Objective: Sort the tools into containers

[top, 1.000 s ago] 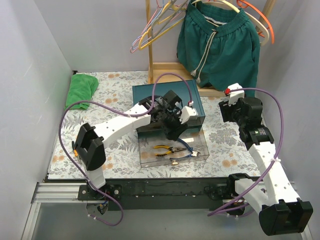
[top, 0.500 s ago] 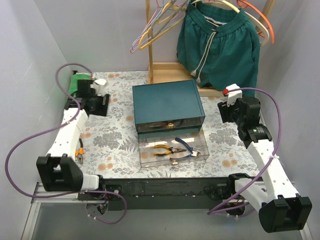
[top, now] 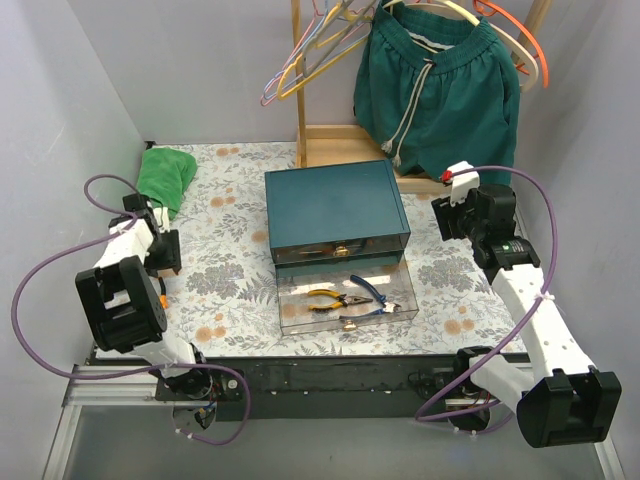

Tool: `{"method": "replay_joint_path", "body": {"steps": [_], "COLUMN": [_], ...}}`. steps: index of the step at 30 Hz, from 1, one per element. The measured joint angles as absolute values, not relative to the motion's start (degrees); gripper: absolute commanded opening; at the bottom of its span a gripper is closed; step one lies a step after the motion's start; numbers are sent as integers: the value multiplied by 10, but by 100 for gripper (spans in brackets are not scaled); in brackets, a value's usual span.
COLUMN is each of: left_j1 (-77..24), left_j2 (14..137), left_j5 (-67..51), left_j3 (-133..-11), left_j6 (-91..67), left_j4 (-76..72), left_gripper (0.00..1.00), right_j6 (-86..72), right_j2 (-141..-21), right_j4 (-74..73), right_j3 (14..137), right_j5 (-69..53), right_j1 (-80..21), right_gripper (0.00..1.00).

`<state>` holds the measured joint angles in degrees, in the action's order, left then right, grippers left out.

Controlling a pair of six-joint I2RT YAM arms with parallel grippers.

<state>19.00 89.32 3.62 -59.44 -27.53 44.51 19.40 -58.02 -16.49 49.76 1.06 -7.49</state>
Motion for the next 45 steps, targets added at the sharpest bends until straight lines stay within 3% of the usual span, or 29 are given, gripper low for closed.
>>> {"method": "replay_joint_path", "body": {"steps": [7,11,14,15,16,20,26,30,36,45], "left_j1": [227,244,246,246,246,249,213,75,-179,-414], "left_j2": [921,944,958,959,960,966,945,860,749,874], "left_j5": [39,34,17,9,3,-40,-235,-363,-497,-493], "left_j3": [-562,-562,-566,-568,-570,-584,-671,-776,-827,-846], "left_j6": [-275,-278,-276,-274,-273,-268,-242,-196,-219,-136], "left_j4": [413,409,416,420,423,450,524,505,425,470], "left_gripper": [45,21,16,3,0,0,0,0,0,0], "right_j6": [195,197,197,197,197,197,197,197,197,204], "right_j2": [-583,-577,-573,-573,-573,-573,-573,-573,-570,-531], "right_j4": [-168,-172,-172,-172,-173,-175,-174,-174,-171,-171], "right_j3": [509,509,509,509,509,508,507,497,481,459], "right_j5": [10,10,9,9,9,9,9,7,-3,-2], "right_j1": [-75,-72,-67,-64,-63,-60,-58,-56,-56,-52], "right_gripper": [69,69,69,69,69,69,69,69,69,69]}}
